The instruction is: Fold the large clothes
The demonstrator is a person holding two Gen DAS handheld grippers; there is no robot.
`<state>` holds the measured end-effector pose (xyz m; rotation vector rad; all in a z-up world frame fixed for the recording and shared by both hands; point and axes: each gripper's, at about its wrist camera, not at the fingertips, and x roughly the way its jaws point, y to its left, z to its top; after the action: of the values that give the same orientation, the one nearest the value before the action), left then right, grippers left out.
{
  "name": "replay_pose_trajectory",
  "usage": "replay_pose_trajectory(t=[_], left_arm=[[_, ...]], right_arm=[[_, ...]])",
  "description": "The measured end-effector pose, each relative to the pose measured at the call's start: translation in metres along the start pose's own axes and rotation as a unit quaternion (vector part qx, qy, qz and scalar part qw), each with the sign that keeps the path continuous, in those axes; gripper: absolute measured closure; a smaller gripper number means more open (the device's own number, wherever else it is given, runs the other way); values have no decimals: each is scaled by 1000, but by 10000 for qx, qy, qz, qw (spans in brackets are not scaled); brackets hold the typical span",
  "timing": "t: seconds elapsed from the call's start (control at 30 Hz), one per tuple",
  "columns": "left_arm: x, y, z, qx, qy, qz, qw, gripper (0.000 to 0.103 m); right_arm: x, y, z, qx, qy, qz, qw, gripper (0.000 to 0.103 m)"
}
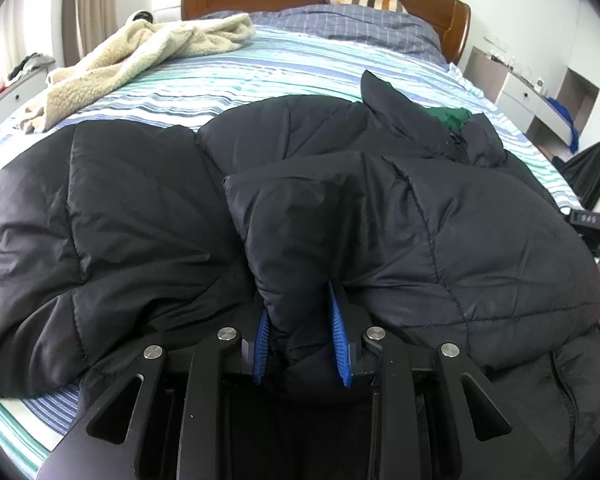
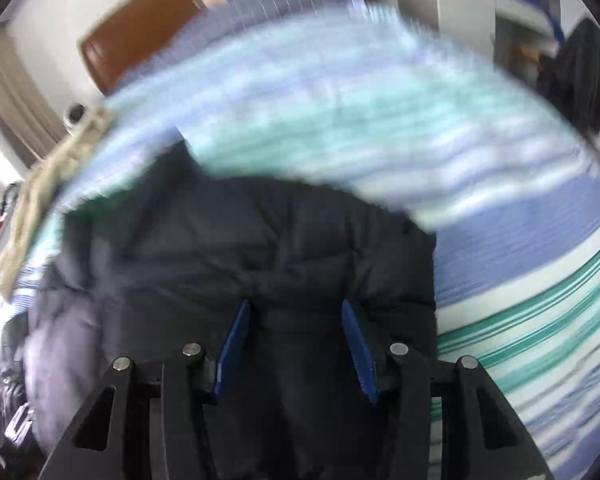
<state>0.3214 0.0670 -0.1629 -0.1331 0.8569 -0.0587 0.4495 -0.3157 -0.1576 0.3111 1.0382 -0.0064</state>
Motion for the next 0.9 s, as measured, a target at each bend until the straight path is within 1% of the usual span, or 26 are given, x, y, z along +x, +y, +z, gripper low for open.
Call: replay_pose_trajectory(t=[0.03, 0.1, 0.17, 0.2, 0.23, 0.3, 0.37, 0.4, 0.43, 0.47, 0.5, 0.53, 0.57, 0.6, 0.63, 0.7, 0.73, 0.77, 0.8, 0.83, 0.87, 0.9], left_arm=[[0, 0, 0, 7, -2, 6, 10000, 75], [0, 0, -1, 8, -4, 9, 10000, 75], [0, 0, -1, 9, -1, 17, 10000, 75], [0, -1, -1, 12, -2, 21, 10000, 75], [0, -1, -1, 10, -3, 21, 10000, 75], [0, -1, -1, 11, -4, 19, 10000, 75], [0, -1, -1, 14, -4, 23, 10000, 75], [0, -1, -1, 21, -6, 32, 10000, 75], [0, -2, -1, 26, -6, 42, 10000, 75], [0, -2, -1, 40, -4, 59, 10000, 75], [0, -4, -1, 68, -3, 88, 9999, 75], [0, -6, -1, 110, 2, 137, 9998, 75], [0, -7, -1, 136, 6, 171, 9998, 75], [0, -10, 0, 203, 22, 245, 9995, 75], [0, -11, 0, 237, 35, 284, 9993, 75], [-2, -17, 3, 412, 84, 513, 9978, 71], [-5, -22, 4, 574, 122, 704, 9958, 66], [-10, -26, 3, 739, 178, 869, 9933, 60], [-16, -28, 1, 854, 232, 958, 9915, 56], [-22, -29, -1, 950, 294, 1005, 9899, 45], [-36, -30, -9, 1040, 373, 969, 9891, 36], [-45, -29, -13, 1050, 409, 896, 9896, 34]], right_arm=[[-1, 2, -2, -94, -94, -82, 9999, 55], [-3, 11, -5, -288, -93, -270, 9992, 55], [-13, 10, -4, -377, -29, -337, 9987, 55], [-25, 11, -6, -370, -61, -292, 9989, 55], [-33, 11, -9, -368, -111, -212, 9990, 55], [-68, 15, -28, -483, -285, 201, 9982, 55], [-90, 19, -50, -598, -263, 453, 9968, 54], [-94, 19, -62, -598, -227, 542, 9965, 53], [-95, 17, -78, -575, -105, 604, 9965, 53], [-89, 14, -86, -559, 48, 529, 9970, 53], [-73, 8, -97, -464, 285, 401, 9977, 53], [-62, 5, -98, -339, 333, 499, 9976, 53], [-56, -2, -103, -149, 181, 670, 9975, 53], [-56, -1, -104, -123, 74, 663, 9977, 53], [-57, 0, -103, -152, 62, 606, 9980, 53], [-63, 9, -104, -239, 8, 372, 9990, 53], [-67, 9, -101, -195, -19, 274, 9994, 53], [-80, 10, -106, -124, -88, 232, 9996, 53], [-97, 12, -113, -116, -220, 273, 9993, 53], [-107, 12, -115, -149, -307, 321, 9989, 53], [-127, 13, -125, -225, -478, 386, 9979, 52], [-146, 14, -136, -308, -633, 409, 9967, 51]])
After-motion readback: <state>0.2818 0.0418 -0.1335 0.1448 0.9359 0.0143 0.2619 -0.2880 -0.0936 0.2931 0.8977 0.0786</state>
